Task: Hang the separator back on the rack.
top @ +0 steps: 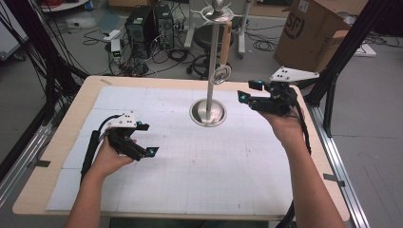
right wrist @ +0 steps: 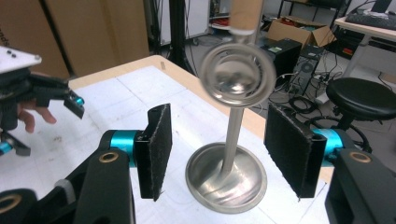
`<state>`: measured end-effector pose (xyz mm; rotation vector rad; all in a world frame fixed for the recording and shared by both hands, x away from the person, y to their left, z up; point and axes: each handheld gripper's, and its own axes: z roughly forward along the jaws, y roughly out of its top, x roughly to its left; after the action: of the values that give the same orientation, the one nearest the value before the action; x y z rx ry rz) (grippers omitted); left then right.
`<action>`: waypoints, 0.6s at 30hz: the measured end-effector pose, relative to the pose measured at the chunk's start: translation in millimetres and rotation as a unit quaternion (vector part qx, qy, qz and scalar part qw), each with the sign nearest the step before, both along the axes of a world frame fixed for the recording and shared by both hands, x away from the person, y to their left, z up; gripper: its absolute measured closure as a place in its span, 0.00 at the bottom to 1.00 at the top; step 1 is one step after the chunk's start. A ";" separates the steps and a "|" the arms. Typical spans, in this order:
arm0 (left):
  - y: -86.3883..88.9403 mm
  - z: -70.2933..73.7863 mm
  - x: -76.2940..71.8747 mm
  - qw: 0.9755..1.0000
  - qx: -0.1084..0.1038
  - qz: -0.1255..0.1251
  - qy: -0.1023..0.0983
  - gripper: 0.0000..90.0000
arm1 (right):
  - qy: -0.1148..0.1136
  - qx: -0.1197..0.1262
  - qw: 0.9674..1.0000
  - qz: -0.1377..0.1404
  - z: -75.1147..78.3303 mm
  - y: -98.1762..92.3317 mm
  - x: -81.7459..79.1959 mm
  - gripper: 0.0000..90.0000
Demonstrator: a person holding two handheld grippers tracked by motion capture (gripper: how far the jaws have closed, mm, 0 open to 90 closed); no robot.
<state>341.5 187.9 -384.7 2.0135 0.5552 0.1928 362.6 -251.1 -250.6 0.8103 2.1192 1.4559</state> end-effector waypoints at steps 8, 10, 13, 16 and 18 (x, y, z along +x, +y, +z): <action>-0.5 -0.4 0.2 1.000 0.003 -0.002 -0.001 0.02 | 0.001 0.001 1.000 0.003 -10.5 -9.7 -7.4 0.45; -0.4 -0.4 0.0 1.000 0.002 -0.001 -0.001 0.02 | 0.004 0.004 1.000 0.004 -13.4 -12.6 -9.0 0.44; -0.5 -0.5 -0.1 1.000 0.002 -0.001 0.001 0.02 | 0.003 -0.001 1.000 0.003 -17.9 -16.3 -11.1 0.43; -0.4 -0.5 -0.1 1.000 0.002 0.000 0.000 0.02 | 0.006 0.002 1.000 0.005 -24.5 -19.8 -14.0 0.41; -0.5 -0.7 -0.1 1.000 0.003 -0.001 0.001 0.02 | 0.006 0.000 1.000 0.004 -29.6 -22.7 -15.0 0.41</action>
<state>341.3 187.4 -385.4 2.0191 0.5550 0.1919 347.6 -273.8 -280.2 0.8125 2.1334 1.4597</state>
